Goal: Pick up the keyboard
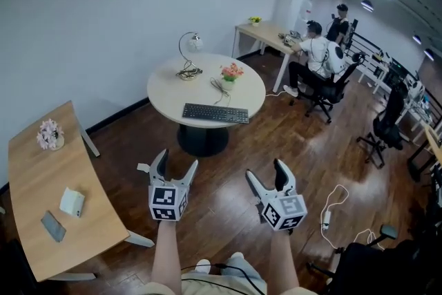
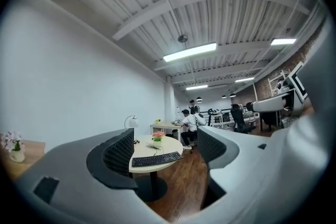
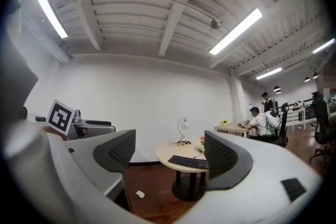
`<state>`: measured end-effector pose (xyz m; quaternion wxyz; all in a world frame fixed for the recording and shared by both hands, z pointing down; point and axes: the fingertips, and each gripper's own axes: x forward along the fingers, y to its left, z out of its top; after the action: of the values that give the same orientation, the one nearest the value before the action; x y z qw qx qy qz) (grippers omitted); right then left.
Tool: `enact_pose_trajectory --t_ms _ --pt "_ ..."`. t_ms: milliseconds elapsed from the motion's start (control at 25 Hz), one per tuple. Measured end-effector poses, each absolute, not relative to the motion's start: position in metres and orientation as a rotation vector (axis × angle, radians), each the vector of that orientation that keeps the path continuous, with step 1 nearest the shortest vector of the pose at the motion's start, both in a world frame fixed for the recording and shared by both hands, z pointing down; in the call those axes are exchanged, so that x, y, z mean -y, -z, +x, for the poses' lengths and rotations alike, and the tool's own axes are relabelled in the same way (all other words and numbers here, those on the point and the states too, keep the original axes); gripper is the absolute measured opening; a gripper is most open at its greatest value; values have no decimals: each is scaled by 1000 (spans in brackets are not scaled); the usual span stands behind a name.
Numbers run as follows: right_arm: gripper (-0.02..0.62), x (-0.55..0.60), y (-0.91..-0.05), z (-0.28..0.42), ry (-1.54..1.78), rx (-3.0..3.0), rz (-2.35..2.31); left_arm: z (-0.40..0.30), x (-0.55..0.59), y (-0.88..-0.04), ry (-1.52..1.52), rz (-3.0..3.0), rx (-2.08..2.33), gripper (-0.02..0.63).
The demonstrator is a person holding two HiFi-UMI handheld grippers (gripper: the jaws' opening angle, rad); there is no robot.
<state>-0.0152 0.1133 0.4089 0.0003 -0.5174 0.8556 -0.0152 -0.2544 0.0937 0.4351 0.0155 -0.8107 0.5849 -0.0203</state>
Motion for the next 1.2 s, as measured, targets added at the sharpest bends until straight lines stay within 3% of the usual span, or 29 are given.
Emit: enact_pose_trajectory --t_ms 280,600,880,1200 --pt "417 -16 -430 -3 100 -2706 -1568 -225 -18 -453 129 -2550 -1824 365" --pt "417 136 -384 81 77 -2598 -1491 -177 105 -417 96 -2461 -1880 365" --pt "417 224 -420 133 214 -2619 -1421 -127 174 -422 121 -2430 -1925 365" --pt "417 300 -473 110 362 -2723 -1341 -152 236 -458 175 -2407 -2048 365"
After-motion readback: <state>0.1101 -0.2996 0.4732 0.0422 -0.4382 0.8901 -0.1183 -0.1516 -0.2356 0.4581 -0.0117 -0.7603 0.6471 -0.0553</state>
